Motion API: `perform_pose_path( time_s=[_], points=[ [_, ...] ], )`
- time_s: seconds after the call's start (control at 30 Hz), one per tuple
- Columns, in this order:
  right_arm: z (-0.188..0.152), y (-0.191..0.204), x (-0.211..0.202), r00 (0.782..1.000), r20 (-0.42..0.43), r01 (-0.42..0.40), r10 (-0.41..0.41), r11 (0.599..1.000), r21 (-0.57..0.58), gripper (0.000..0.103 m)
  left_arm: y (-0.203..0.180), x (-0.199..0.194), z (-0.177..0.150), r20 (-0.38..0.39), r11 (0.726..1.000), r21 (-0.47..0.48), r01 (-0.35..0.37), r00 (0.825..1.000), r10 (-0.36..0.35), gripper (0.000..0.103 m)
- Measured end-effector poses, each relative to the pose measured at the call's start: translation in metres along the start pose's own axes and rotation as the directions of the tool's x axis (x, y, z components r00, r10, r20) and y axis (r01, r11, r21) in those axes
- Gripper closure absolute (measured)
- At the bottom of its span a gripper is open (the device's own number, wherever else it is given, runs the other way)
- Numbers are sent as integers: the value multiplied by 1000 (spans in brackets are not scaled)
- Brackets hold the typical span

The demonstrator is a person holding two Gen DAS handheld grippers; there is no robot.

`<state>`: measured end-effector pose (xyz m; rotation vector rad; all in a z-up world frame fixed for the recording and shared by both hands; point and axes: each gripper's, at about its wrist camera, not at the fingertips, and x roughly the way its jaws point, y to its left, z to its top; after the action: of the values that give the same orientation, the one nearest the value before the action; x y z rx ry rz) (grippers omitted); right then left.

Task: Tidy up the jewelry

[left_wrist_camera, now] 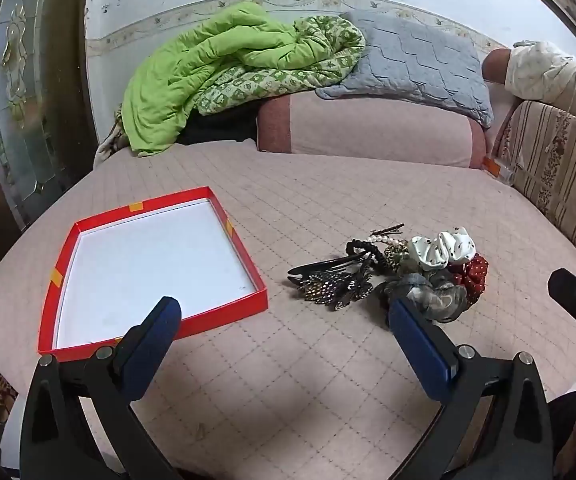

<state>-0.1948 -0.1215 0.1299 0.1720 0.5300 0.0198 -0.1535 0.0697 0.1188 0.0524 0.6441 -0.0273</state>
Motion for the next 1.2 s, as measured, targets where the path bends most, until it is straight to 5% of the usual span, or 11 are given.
perform_pose_path(
  time_s=[1.2],
  points=[
    [-2,-1,5,999,-39,-10,11,999,33,0,4,4,-8,44,999,23,-31,999,30,0]
  ],
)
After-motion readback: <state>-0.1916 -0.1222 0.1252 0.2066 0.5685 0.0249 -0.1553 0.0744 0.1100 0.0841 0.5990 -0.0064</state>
